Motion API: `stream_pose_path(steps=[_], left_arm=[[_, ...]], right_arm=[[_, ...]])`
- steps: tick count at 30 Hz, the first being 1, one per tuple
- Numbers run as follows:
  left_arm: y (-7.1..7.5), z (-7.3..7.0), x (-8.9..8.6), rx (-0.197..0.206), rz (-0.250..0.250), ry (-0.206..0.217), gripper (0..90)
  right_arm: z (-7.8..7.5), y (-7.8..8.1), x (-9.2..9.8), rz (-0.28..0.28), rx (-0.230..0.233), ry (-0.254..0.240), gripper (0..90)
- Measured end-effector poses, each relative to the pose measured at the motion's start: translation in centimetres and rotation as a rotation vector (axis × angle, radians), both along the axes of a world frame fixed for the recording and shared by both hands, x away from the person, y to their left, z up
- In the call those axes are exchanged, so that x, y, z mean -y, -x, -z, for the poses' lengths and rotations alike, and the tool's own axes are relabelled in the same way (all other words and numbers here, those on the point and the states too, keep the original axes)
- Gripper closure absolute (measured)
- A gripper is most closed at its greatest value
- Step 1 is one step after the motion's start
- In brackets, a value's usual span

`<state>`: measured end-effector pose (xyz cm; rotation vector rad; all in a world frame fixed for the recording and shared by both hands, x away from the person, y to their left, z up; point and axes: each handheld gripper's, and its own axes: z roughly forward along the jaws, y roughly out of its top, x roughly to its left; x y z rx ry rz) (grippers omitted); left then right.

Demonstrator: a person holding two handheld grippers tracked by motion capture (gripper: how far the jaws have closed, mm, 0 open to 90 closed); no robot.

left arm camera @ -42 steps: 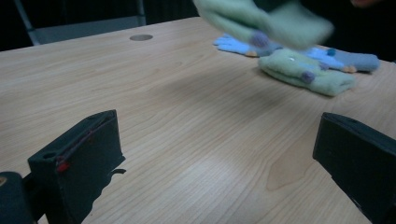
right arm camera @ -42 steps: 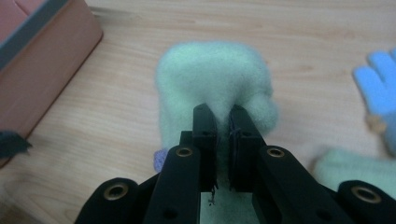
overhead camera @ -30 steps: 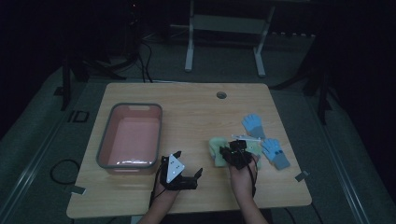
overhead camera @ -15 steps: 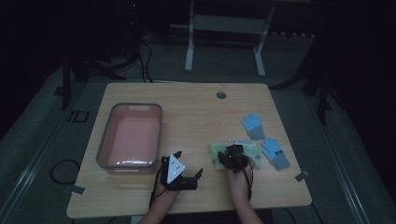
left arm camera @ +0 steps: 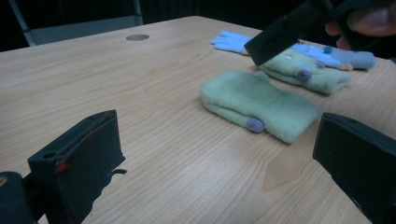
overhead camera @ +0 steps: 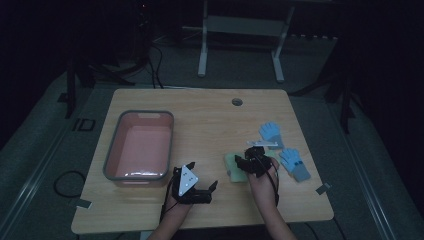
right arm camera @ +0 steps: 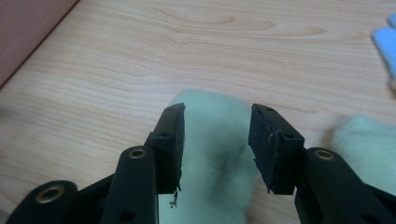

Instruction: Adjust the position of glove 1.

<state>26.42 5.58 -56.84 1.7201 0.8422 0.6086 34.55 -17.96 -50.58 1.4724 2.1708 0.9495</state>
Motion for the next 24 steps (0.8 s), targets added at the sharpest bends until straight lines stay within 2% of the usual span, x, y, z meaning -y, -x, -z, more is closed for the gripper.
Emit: stream_pose_path(steps=[2,4,8,10,12,15,24], left_arm=[[0.0,0.0,0.0,0.000,0.005,-0.001,1.5],[-0.1,0.0,0.0,-0.004,0.010,-0.002,1.5],[-0.1,0.0,0.0,-0.005,0.011,-0.002,1.5],[-0.1,0.0,0.0,-0.006,0.009,-0.003,1.5],[-0.1,0.0,0.0,-0.006,0.009,-0.002,1.5],[0.0,0.0,0.1,-0.002,0.010,-0.007,1.6],[0.0,0.0,0.1,0.000,0.008,-0.012,1.6]], right_arm=[[-0.4,-0.3,0.4,-0.009,0.006,0.019,56.0],[-0.8,-0.8,0.9,-0.015,0.005,0.011,56.1],[-1.9,-1.7,1.5,-0.040,0.026,0.036,56.0],[-2.3,-2.1,1.9,-0.055,0.026,0.057,56.0],[-2.7,-2.4,2.5,-0.067,0.018,0.057,56.2],[-3.1,-2.6,3.5,-0.069,0.013,0.058,56.1],[-3.9,-2.0,6.9,-0.086,0.043,0.093,55.9]])
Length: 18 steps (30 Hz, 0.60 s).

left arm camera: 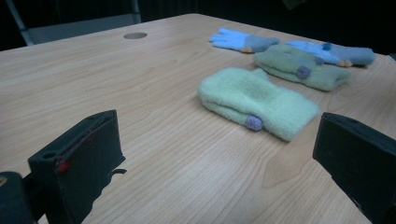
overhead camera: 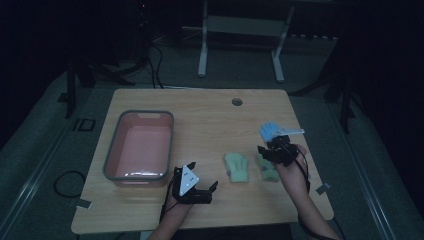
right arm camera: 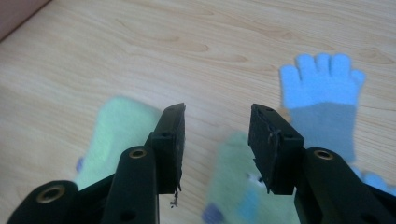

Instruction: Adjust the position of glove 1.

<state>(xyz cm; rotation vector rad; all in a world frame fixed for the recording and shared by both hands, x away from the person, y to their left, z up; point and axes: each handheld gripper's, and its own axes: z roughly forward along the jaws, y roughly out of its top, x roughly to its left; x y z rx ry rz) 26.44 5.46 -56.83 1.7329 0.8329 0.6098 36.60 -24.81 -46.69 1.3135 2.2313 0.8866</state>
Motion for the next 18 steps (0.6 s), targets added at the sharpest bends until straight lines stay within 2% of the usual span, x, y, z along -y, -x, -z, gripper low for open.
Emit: stream_pose_path(steps=[3,6,8,11,18], left_arm=[[0.0,0.0,0.0,-0.001,0.001,-0.003,1.6],[0.0,0.0,0.0,-0.001,0.002,-0.002,1.5],[0.0,0.0,0.0,-0.003,0.001,-0.003,1.6],[0.0,0.0,0.1,-0.001,0.001,-0.005,1.6],[0.0,0.0,0.1,-0.003,0.001,-0.005,1.6]], right_arm=[[0.0,0.2,1.0,-0.023,0.002,0.044,56.1],[0.1,0.3,2.2,-0.023,-0.008,0.058,56.5],[0.4,0.3,3.1,-0.022,-0.029,0.031,56.6],[1.3,0.3,4.0,-0.033,-0.050,0.017,56.5],[3.8,0.3,4.4,-0.029,-0.094,-0.002,55.6]])
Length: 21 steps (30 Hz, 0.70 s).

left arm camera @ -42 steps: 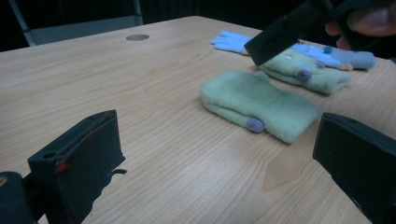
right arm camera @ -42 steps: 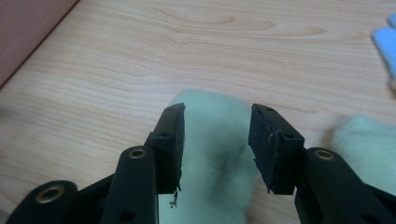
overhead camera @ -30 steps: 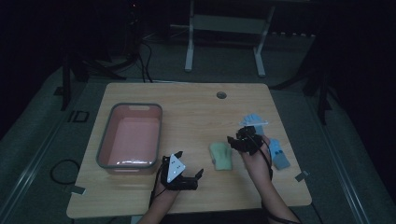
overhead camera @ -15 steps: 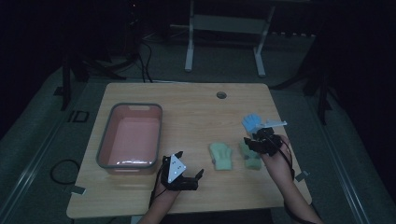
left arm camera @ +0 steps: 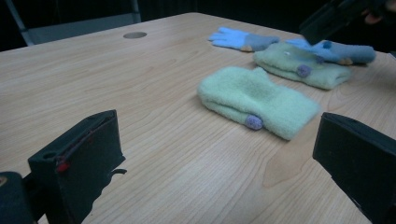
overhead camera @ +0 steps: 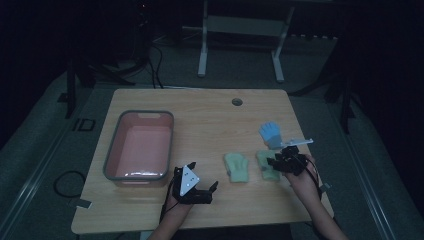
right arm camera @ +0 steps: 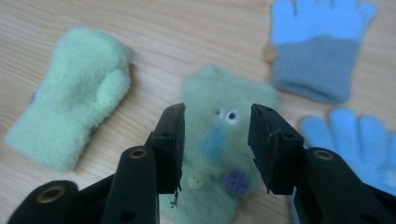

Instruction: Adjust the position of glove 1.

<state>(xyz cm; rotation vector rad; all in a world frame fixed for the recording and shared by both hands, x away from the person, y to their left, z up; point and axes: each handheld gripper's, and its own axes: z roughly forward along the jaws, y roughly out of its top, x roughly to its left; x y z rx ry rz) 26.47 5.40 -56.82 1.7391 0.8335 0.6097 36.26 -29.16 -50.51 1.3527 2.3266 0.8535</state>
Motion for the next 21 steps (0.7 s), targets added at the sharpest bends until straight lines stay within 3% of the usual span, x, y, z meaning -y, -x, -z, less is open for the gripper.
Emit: stream_pose_path(steps=[8,13,15,21], left_arm=[[0.0,0.0,0.0,-0.001,-0.001,0.001,1.6],[0.0,0.0,0.0,0.001,-0.001,0.001,1.6],[0.0,0.0,0.0,0.001,-0.001,-0.001,1.6],[0.0,0.0,0.0,-0.001,0.000,0.002,1.6]], right_arm=[[2.9,-0.5,-0.3,0.024,-0.008,0.063,54.3],[3.3,-0.1,-0.3,0.019,0.018,0.063,58.3],[3.3,0.0,-0.4,0.018,0.015,0.063,64.2],[3.4,0.1,-0.5,0.015,0.017,0.058,69.7]])
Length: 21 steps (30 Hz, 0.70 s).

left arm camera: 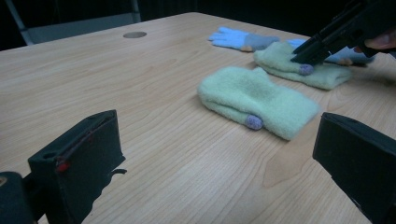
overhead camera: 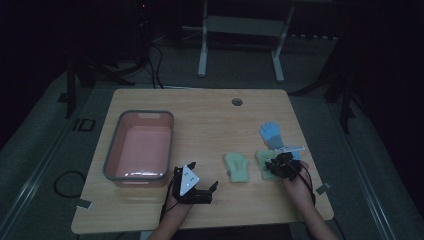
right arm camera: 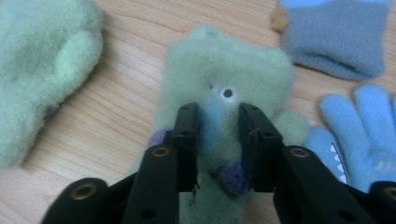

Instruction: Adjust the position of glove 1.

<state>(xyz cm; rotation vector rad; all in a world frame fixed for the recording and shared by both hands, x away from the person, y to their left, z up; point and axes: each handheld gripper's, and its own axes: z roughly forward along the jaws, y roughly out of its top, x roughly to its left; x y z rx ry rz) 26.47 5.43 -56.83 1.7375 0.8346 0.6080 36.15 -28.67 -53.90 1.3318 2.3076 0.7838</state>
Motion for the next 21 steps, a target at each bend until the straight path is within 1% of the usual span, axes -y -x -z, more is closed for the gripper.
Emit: stream_pose_path(steps=[2,3,8,12,13,14,16,17,18,19,21], left_arm=[[0.0,0.0,0.0,0.001,0.000,0.000,1.5],[0.0,0.0,0.0,-0.001,-0.002,-0.001,1.6],[0.0,0.0,0.0,0.001,-0.001,0.000,1.6],[0.0,0.0,0.0,0.000,-0.001,0.001,1.6],[0.0,0.0,0.0,0.000,-0.001,0.002,1.6],[0.0,0.0,0.0,-0.001,-0.001,0.000,1.6],[0.0,0.0,0.0,-0.001,-0.001,-0.001,1.6],[0.0,0.0,0.0,-0.001,-0.001,-0.001,1.6],[0.0,0.0,0.0,0.001,-0.001,-0.002,1.6],[0.0,0.0,0.0,0.002,-0.001,-0.002,1.6],[0.0,0.0,0.0,0.001,-0.001,-0.002,1.6]], right_arm=[[0.0,0.0,0.0,0.002,-0.009,-0.007,76.8],[-0.1,0.0,-0.1,0.002,-0.012,-0.007,78.1],[-0.2,0.1,-0.1,0.014,-0.013,-0.011,82.5],[-0.8,0.2,0.0,0.019,-0.015,-0.020,83.6],[-1.5,0.4,0.1,0.023,0.000,-0.032,83.6],[-1.8,0.4,0.1,0.022,0.004,-0.035,83.6],[-2.8,0.6,0.1,0.025,0.027,-0.043,83.6],[-2.8,0.6,0.1,0.025,0.027,-0.043,83.6],[-3.3,0.6,0.0,0.024,0.035,-0.046,83.5],[-4.1,0.6,-0.1,0.018,0.049,-0.052,83.6],[-4.9,0.7,-0.4,0.008,0.063,-0.051,83.6]])
